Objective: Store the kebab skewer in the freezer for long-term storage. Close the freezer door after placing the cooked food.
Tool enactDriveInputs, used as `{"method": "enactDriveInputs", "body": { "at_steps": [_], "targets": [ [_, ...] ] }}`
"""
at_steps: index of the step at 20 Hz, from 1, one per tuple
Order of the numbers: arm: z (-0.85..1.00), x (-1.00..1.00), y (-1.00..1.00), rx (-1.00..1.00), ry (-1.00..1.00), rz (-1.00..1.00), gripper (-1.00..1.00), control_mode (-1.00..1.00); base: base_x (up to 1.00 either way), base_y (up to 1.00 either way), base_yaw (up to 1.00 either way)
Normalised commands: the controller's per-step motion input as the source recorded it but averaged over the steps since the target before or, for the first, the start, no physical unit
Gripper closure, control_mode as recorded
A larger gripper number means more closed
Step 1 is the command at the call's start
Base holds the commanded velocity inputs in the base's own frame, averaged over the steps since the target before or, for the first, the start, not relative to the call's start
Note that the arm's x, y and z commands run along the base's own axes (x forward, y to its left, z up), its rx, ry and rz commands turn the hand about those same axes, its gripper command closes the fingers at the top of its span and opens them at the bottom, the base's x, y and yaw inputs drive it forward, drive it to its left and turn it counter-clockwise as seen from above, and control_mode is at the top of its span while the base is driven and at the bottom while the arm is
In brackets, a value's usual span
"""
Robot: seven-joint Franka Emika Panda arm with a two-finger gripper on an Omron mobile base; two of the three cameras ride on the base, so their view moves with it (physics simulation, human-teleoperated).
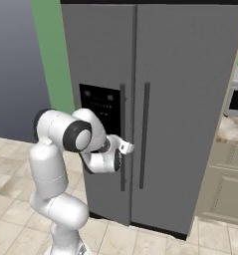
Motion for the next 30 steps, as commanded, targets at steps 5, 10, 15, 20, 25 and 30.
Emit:
{"method": "enactDriveInputs", "body": {
  "at_steps": [5, 10, 15, 20, 25, 30],
  "targets": [
    [0.9, 0.02, 0.0, 0.0, 0.0, 0.16, -1.0, -1.0, 0.0, 0.0, 0.0],
    [0.98, 0.1, -0.21, 0.02, 0.01, 0.09, -1.0, -1.0, 0.0, 0.0, 0.0],
    [0.88, 0.19, -0.32, 0.0, 0.13, 0.06, -1.0, -1.0, 0.0, 0.0, 0.0],
    [0.78, 0.33, -0.51, 0.0, 0.19, 0.03, -1.0, -1.0, 0.0, 0.0, 0.0],
    [0.37, 0.59, -0.7, -0.05, 0.25, 0.0, -1.0, -1.0, 0.0, 0.0, 0.0],
    [0.59, 0.55, -0.7, -0.06, 0.33, 0.0, -1.0, -1.0, 0.0, 0.0, 0.0]
  ]
}}
